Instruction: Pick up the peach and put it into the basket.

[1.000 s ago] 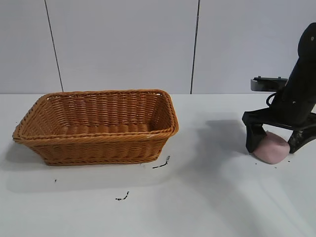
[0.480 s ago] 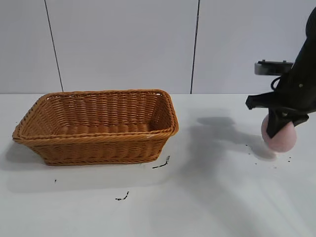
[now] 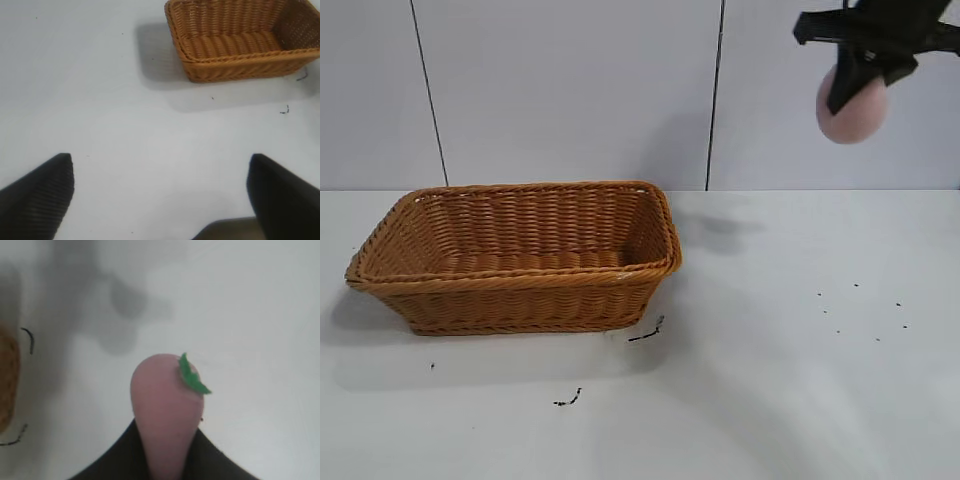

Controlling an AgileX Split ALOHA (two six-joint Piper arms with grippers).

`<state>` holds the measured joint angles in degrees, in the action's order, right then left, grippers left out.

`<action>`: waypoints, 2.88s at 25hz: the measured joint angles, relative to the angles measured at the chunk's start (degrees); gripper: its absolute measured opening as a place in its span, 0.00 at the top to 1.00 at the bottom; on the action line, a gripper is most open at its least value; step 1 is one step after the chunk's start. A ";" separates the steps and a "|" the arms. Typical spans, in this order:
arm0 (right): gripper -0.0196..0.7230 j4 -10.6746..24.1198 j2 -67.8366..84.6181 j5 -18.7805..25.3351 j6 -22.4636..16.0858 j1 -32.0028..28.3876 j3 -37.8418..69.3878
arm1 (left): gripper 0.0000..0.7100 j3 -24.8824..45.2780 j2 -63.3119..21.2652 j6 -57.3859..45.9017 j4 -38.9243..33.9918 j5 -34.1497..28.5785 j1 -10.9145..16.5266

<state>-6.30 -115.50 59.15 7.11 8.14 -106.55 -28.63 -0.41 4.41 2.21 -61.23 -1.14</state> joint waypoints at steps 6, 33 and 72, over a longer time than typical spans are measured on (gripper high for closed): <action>0.93 0.01 -7.57 1.67 -0.41 9.99 -11.39 | 0.03 0.00 0.00 0.00 0.00 0.00 0.00; 0.11 0.18 -25.50 -10.16 0.88 25.38 -16.39 | 0.03 0.00 0.00 0.00 0.00 0.00 0.00; 0.05 2.86 -12.51 9.60 -1.52 -8.06 -16.45 | 0.03 0.00 0.00 0.00 0.00 0.00 0.00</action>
<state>-3.44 -128.01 68.75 5.59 0.08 -123.01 -28.63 -0.41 4.41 2.21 -61.23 -1.14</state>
